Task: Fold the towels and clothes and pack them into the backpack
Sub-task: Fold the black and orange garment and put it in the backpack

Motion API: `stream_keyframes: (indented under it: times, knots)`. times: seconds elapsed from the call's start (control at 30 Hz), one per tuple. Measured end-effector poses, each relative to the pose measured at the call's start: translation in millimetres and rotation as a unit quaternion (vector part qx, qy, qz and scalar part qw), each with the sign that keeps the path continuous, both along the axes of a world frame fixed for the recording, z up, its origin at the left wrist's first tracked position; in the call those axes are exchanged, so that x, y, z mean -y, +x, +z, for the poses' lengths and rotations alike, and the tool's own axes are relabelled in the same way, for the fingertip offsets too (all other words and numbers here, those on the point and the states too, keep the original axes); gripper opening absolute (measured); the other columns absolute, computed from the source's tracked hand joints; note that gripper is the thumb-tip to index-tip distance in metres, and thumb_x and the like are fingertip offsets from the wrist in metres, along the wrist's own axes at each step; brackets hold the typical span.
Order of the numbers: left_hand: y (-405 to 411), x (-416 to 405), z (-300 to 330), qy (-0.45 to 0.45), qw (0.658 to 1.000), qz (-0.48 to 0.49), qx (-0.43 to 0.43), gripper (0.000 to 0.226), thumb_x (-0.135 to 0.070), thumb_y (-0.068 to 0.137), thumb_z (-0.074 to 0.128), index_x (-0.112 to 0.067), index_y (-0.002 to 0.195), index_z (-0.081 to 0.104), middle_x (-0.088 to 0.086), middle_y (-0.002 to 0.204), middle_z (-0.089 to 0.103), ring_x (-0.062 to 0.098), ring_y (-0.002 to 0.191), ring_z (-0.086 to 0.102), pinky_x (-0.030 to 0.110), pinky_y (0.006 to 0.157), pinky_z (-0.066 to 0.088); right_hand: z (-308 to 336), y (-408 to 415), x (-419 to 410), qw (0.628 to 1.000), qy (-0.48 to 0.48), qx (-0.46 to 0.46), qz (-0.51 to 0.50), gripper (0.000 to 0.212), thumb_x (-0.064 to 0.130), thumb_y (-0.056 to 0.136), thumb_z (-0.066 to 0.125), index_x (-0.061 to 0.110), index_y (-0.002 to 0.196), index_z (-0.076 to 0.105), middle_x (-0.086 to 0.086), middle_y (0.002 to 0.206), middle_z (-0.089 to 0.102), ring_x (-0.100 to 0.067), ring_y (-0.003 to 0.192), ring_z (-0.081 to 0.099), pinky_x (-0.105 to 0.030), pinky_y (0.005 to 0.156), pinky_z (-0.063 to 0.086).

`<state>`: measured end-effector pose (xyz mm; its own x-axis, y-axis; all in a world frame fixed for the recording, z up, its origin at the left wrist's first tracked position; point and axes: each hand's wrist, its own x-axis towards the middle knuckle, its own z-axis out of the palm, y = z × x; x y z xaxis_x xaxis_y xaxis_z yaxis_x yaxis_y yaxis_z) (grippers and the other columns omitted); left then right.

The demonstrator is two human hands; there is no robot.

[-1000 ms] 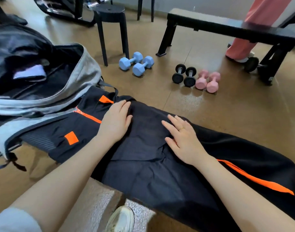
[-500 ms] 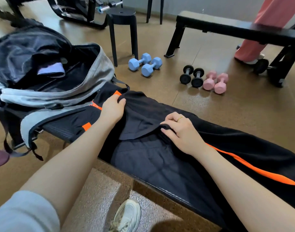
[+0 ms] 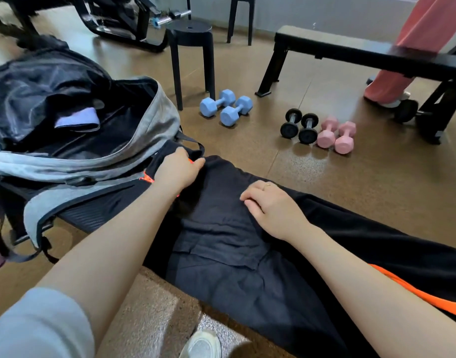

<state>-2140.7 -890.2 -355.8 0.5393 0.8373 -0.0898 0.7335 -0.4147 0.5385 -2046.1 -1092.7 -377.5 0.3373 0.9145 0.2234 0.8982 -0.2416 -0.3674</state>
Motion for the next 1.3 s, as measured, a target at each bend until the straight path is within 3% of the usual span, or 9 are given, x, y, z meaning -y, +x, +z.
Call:
stream_keyframes:
  times: [0.13, 0.23, 0.43, 0.57, 0.8, 0.9, 1.07, 1.2, 1.3]
  knots:
    - [30.1, -9.4, -15.3, 0.031, 0.999, -0.033, -0.015, 0.042, -0.035, 0.095, 0.042, -0.018, 0.134, 0.040, 0.017, 0.127, 0.055, 0.035, 0.114, 0.052, 0.037, 0.081, 0.043, -8.6, 14.9, -28.7, 0.995, -0.095, 0.022, 0.020, 0.049, 0.031, 0.097, 0.044, 0.012, 0.141, 0.038, -0.009, 0.154, 0.026, -0.025, 0.142, 0.021, -0.038, 0.117, 0.016]
    - [41.2, -18.6, -30.6, 0.050, 0.998, -0.022, -0.033, 0.034, -0.032, 0.097, 0.040, -0.011, 0.120, 0.054, 0.016, 0.125, 0.052, 0.034, 0.110, 0.052, 0.039, 0.081, 0.043, -17.5, 18.0, -37.1, 0.982, -0.166, 0.078, 0.048, 0.079, 0.067, 0.087, 0.019, 0.020, 0.150, 0.010, -0.002, 0.159, 0.002, -0.021, 0.146, 0.002, -0.037, 0.117, 0.000]
    - [45.7, -20.6, -47.7, 0.066, 0.996, 0.036, -0.043, 0.055, -0.011, 0.097, 0.041, -0.007, 0.145, 0.014, 0.017, 0.143, 0.024, 0.037, 0.111, 0.051, 0.042, 0.080, 0.042, -34.1, 15.6, -28.7, 0.973, -0.220, 0.050, -0.047, 0.109, 0.085, 0.059, -0.006, 0.026, 0.149, -0.005, 0.000, 0.159, -0.005, -0.019, 0.146, -0.005, -0.039, 0.117, -0.001]
    - [38.8, -6.7, -26.8, -0.023, 0.998, 0.025, -0.048, 0.062, -0.017, 0.098, 0.033, -0.016, 0.148, -0.004, 0.014, 0.153, 0.010, 0.038, 0.128, 0.036, 0.046, 0.099, 0.034, -29.0, 18.6, -12.5, 0.973, -0.215, 0.009, -0.082, 0.092, 0.077, 0.082, 0.018, 0.018, 0.150, 0.000, -0.001, 0.159, -0.005, -0.017, 0.146, -0.004, -0.036, 0.118, -0.002]
    - [10.9, 126.4, -14.1, 0.203, 0.934, -0.290, 0.046, 0.054, -0.024, 0.095, 0.040, 0.003, 0.141, 0.030, 0.020, 0.151, 0.023, 0.034, 0.139, 0.022, 0.044, 0.113, 0.023, 0.9, 11.2, 83.7, 0.984, -0.136, 0.019, -0.112, 0.058, 0.041, 0.100, 0.031, 0.017, 0.150, 0.014, 0.000, 0.159, 0.003, -0.016, 0.146, 0.001, -0.032, 0.117, 0.000]
    - [10.1, 181.3, -27.2, 0.073, 0.919, -0.383, -0.063, 0.068, -0.047, 0.097, 0.031, -0.006, 0.148, 0.011, 0.010, 0.157, 0.003, 0.023, 0.144, 0.004, 0.034, 0.116, 0.006, -2.2, 13.2, 127.8, 0.965, -0.211, 0.035, -0.151, 0.063, 0.048, 0.098, 0.029, 0.020, 0.150, 0.007, 0.001, 0.159, -0.004, -0.016, 0.146, -0.004, -0.036, 0.117, -0.001]
    - [-2.9, 190.8, -54.7, 0.167, 0.891, -0.386, -0.170, 0.086, -0.076, 0.082, 0.017, -0.025, 0.149, -0.001, 0.003, 0.157, -0.010, 0.017, 0.144, -0.010, 0.036, 0.116, -0.002, -19.4, 23.3, 218.5, 0.929, -0.290, 0.012, -0.231, 0.063, 0.052, 0.097, 0.023, 0.029, 0.149, -0.003, 0.004, 0.158, -0.010, -0.015, 0.146, -0.006, -0.040, 0.117, -0.001]
    - [0.9, 214.2, -42.5, 0.210, 0.889, -0.359, -0.194, 0.078, -0.064, 0.089, 0.025, -0.019, 0.149, 0.002, 0.006, 0.158, -0.004, 0.020, 0.145, -0.004, 0.039, 0.117, 0.004, -15.9, 24.0, 297.6, 0.934, -0.215, -0.028, -0.284, 0.058, 0.050, 0.098, 0.023, 0.021, 0.148, 0.024, 0.002, 0.158, 0.011, -0.013, 0.146, 0.005, -0.037, 0.116, -0.001]
    - [5.7, 269.5, -28.7, 0.261, 0.858, -0.441, -0.027, 0.065, -0.047, 0.090, 0.029, -0.004, 0.137, 0.040, 0.018, 0.144, 0.039, 0.033, 0.133, 0.038, 0.043, 0.107, 0.032, -15.6, 20.5, 344.1, 0.936, -0.007, -0.079, -0.344, 0.058, 0.046, 0.089, 0.030, 0.010, 0.127, 0.056, -0.010, 0.145, 0.042, -0.024, 0.137, 0.033, -0.038, 0.114, 0.017]
